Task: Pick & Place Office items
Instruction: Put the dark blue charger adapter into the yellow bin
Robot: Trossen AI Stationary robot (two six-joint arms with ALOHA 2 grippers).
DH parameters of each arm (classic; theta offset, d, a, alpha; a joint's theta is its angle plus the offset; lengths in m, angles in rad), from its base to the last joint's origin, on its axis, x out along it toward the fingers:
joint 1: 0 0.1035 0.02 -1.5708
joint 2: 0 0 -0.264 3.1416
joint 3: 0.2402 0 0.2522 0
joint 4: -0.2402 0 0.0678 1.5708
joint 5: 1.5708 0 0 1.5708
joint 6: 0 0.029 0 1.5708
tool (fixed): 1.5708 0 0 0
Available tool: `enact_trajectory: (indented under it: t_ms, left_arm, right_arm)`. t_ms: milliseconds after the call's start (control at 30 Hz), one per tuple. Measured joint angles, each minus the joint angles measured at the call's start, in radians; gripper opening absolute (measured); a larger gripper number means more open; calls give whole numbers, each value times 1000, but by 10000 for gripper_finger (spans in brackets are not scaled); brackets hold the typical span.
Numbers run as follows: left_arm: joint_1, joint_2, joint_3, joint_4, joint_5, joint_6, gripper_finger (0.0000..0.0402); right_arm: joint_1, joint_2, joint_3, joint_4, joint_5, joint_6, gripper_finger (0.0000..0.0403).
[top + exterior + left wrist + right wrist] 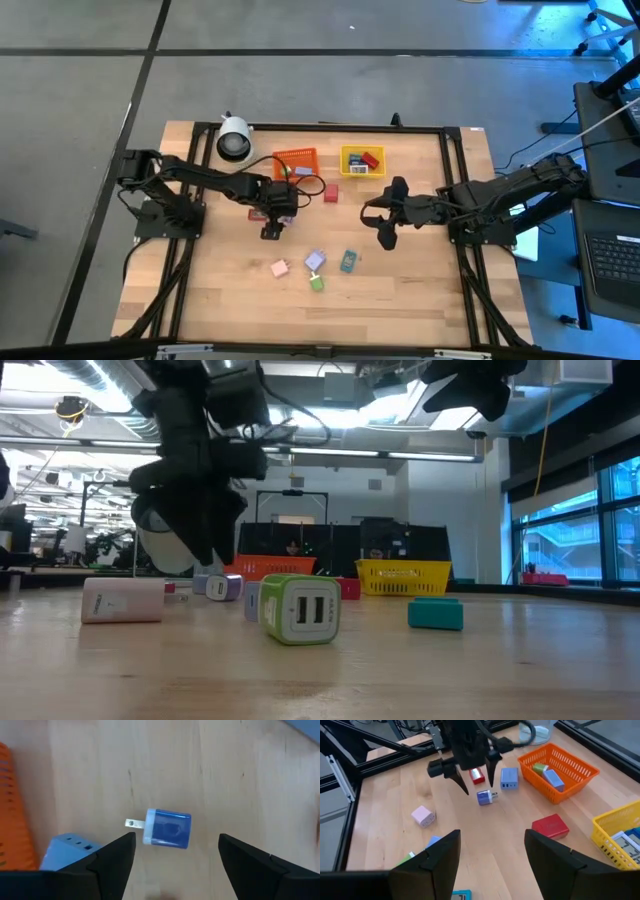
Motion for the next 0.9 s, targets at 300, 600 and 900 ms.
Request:
enact_trajectory:
  t_ms: [300, 600, 900]
  left_arm:
    - [-8, 84, 30, 0, -58, 34, 279]
    - [-12, 84, 55, -9, -45, 43, 279]
    - [-32, 84, 55, -8, -44, 27, 278]
  right_arm:
    - [21, 0, 0, 1, 3, 0, 223]
    - [21, 0, 0, 1, 3, 0, 223]
    - [21, 0, 0, 1, 3, -3, 223]
